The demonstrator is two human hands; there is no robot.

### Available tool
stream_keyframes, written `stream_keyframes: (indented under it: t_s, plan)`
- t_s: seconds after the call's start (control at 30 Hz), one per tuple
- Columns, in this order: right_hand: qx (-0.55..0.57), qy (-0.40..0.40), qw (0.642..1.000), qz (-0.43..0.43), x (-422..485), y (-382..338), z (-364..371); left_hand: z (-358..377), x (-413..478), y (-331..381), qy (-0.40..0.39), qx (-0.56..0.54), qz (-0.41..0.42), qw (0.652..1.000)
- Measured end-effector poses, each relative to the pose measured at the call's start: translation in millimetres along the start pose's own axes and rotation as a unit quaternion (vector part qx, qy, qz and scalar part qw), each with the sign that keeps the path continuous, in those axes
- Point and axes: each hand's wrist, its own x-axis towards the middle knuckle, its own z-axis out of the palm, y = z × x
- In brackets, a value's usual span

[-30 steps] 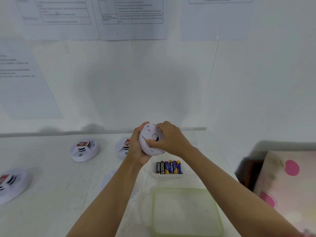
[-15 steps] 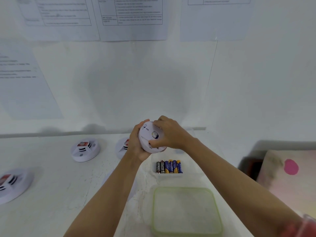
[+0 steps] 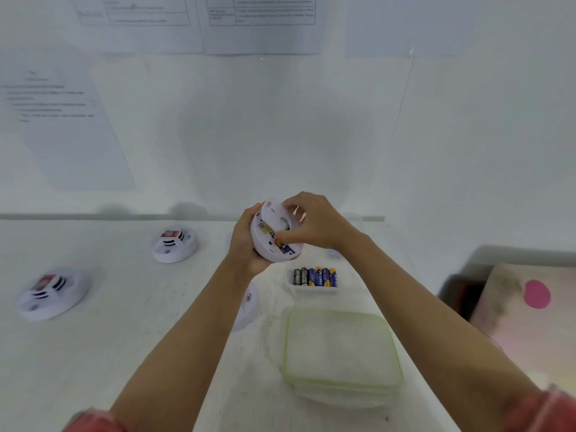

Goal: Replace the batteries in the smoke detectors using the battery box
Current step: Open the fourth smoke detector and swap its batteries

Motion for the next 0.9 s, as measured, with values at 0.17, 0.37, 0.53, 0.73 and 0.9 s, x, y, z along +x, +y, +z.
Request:
stream_keyframes:
  t_s: [0.17,0.37,0.53,0.73,0.9]
  plan:
    - [0.046,0.006,0.999,-0.012,-16,-23,10,-20,-23,-2,0.0,-0.009,0.009,1.0]
    - [0.084,-0.078,0.993,0.033,-36,-48,23,-48,-55,8,-0.027,-0.012,0.033,0.999]
    - [0.003,-0.237,0.968,0.082,-49,-68,46,-77,-70,21,0.008,-0.075,0.043,0.996]
    - [-0.079,-0.237,0.961,0.115,-69,-71,70,-92,-84,23,-0.009,-0.078,0.015,0.997]
    - [-0.159,-0.292,0.937,0.108,-84,-83,91,-95,-86,25,0.005,-0.074,0.015,0.997]
